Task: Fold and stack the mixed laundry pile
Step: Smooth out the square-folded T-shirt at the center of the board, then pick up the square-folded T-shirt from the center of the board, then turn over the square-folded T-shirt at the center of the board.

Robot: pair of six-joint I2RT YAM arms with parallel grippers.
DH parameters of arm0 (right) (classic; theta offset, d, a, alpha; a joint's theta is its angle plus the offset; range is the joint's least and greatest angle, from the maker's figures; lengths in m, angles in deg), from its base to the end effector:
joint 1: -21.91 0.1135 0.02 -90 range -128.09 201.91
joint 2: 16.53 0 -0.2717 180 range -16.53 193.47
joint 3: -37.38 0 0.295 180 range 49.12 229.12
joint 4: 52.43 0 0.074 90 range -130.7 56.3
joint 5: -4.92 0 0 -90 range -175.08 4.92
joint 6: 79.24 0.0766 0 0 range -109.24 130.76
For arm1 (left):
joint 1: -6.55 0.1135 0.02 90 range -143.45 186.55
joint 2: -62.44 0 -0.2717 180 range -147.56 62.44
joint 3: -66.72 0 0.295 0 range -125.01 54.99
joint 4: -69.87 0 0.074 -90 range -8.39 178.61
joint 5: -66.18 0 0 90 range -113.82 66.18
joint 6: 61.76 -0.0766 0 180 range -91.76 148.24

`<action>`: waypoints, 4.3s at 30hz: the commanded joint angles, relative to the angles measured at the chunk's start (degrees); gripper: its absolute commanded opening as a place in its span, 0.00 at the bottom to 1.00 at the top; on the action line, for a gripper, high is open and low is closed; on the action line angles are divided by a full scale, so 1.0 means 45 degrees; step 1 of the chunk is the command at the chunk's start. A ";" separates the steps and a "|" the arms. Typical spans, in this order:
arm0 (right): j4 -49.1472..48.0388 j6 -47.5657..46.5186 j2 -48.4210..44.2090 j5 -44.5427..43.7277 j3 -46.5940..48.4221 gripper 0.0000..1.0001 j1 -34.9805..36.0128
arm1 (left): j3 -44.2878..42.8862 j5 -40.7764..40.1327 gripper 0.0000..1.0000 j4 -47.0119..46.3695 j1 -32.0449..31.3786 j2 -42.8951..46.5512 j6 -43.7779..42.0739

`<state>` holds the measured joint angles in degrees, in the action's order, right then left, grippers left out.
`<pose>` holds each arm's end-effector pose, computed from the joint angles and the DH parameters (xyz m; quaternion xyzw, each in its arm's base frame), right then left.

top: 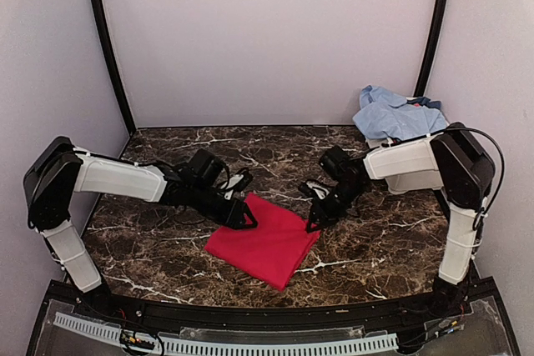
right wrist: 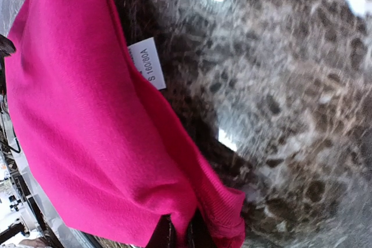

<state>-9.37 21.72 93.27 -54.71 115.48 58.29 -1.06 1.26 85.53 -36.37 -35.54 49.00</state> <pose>0.2989 0.2683 0.0790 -0.2443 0.9255 0.2892 0.0130 0.2800 -0.3047 0.1313 0.2539 0.8721 -0.3644 0.2054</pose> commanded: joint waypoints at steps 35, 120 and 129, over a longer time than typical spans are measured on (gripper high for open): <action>-0.3609 0.3844 0.0441 0.0455 0.0707 0.59 -0.1152 | -0.0143 -0.7000 0.99 -0.0289 0.0629 0.3777 -0.0525; -0.4741 0.6210 -0.2739 0.0754 -0.0087 0.71 -0.2405 | -0.8230 -1.3255 0.00 0.4656 -0.5902 -0.3996 0.1632; -0.2351 0.4150 -0.5354 -0.0380 -0.0010 0.98 -0.4780 | -1.0634 -0.8010 0.00 0.4386 -0.5754 -0.3010 0.0091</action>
<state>-25.15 45.55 73.60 -53.81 114.15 40.39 -42.70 -48.22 107.61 -62.72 -53.46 52.97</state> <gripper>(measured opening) 0.971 0.050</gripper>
